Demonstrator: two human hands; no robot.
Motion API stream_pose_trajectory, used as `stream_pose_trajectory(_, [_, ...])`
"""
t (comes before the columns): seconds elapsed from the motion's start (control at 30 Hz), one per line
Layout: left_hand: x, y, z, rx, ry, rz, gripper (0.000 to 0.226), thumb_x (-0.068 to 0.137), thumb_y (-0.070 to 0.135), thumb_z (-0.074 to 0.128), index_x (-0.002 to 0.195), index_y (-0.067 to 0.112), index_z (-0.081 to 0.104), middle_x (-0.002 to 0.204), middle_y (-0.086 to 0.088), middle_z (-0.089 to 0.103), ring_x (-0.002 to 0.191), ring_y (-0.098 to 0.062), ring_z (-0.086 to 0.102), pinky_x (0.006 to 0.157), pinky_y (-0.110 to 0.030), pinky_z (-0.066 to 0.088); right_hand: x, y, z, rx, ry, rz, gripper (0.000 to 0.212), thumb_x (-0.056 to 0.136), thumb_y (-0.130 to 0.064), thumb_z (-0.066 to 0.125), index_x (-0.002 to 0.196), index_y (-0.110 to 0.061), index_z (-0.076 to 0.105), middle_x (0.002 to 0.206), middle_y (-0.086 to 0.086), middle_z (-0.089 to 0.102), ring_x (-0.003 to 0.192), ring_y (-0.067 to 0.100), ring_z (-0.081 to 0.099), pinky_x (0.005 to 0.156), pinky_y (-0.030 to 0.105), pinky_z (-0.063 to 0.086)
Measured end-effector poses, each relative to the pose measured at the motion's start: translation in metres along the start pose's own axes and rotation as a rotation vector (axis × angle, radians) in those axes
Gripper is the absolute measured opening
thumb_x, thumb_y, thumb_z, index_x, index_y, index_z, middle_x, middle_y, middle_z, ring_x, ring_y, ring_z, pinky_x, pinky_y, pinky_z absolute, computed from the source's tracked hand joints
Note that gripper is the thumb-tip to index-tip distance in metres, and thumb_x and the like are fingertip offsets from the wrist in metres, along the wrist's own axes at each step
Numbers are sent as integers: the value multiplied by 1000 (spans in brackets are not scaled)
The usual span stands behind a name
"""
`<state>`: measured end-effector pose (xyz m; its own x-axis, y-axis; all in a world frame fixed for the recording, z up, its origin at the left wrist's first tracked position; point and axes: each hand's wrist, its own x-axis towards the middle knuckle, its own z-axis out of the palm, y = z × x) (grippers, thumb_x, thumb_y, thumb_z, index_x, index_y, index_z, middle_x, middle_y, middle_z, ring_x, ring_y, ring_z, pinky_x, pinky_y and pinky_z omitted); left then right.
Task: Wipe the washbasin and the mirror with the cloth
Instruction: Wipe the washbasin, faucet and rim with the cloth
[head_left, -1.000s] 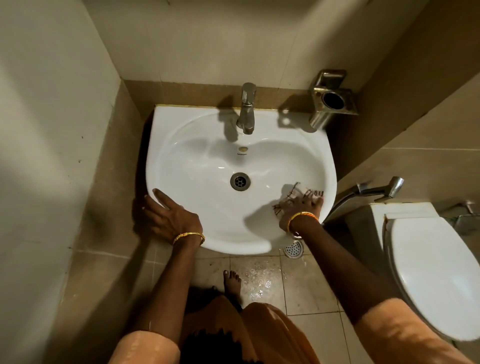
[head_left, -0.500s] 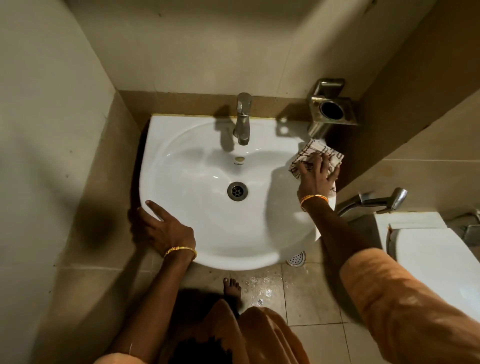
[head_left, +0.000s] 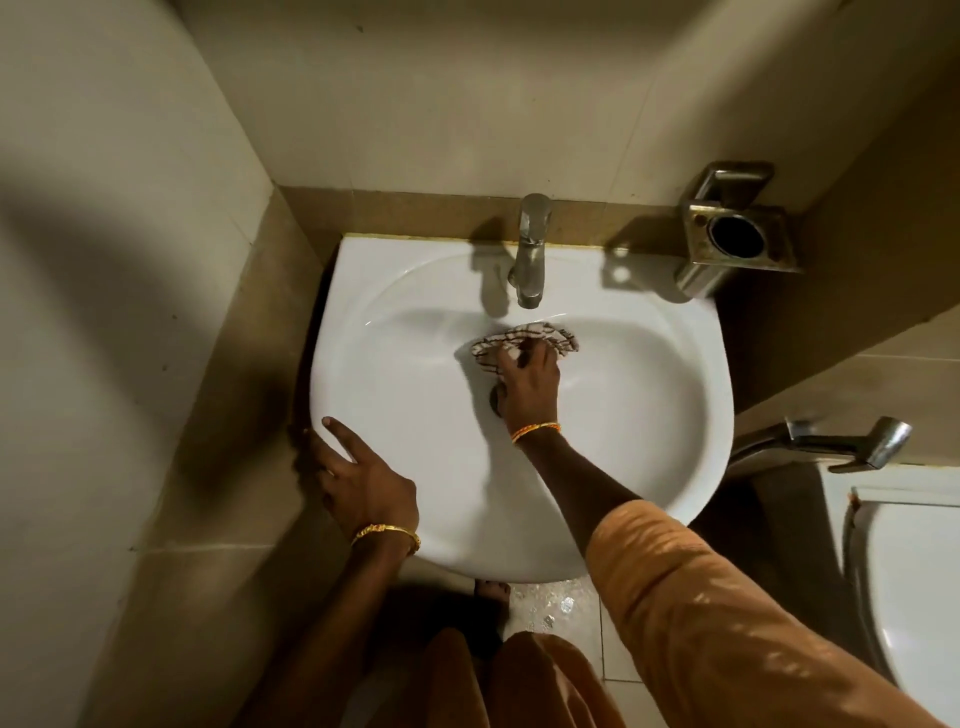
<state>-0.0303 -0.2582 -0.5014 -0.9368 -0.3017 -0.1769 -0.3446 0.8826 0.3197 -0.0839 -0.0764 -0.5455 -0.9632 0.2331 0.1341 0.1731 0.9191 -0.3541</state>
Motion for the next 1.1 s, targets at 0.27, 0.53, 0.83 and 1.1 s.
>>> stream_pose_trajectory(0.27, [1, 2, -1, 26, -23, -29, 83, 82, 4, 55, 150, 4, 6, 156, -23, 8, 128, -46, 34, 90, -51, 44, 10, 0, 2, -531, -411, -245, 21, 68, -27, 60, 80, -38, 73, 102, -4, 70, 88, 24, 61, 70, 43, 54])
stream_pose_trajectory(0.53, [0, 1, -2, 24, -26, -12, 86, 82, 3, 55, 150, 3, 3, 157, -23, 3, 127, -46, 34, 97, -49, 40, -7, 92, -58, -699, -260, 100, 42, 89, -15, 49, 129, -29, 52, 138, 10, 43, 125, 36, 41, 105, 56, 30])
stream_pose_trajectory(0.83, [-3, 1, -6, -25, -43, -15, 89, 79, -3, 52, 150, 4, -1, 157, -21, -2, 129, -44, 30, 95, -47, 42, -47, 61, -64, -413, -669, 386, 58, 87, -47, 50, 141, -38, 33, 155, 8, 19, 140, 39, 17, 108, 61, 16])
stream_pose_trajectory(1.1, [-1, 3, -7, -13, -45, -30, 91, 78, -2, 54, 150, 4, -2, 158, -21, -3, 129, -44, 32, 90, -46, 46, -46, -5, -11, -40, -743, 220, 50, 87, -58, 45, 135, -47, 38, 153, 4, 21, 142, 34, 18, 114, 54, 16])
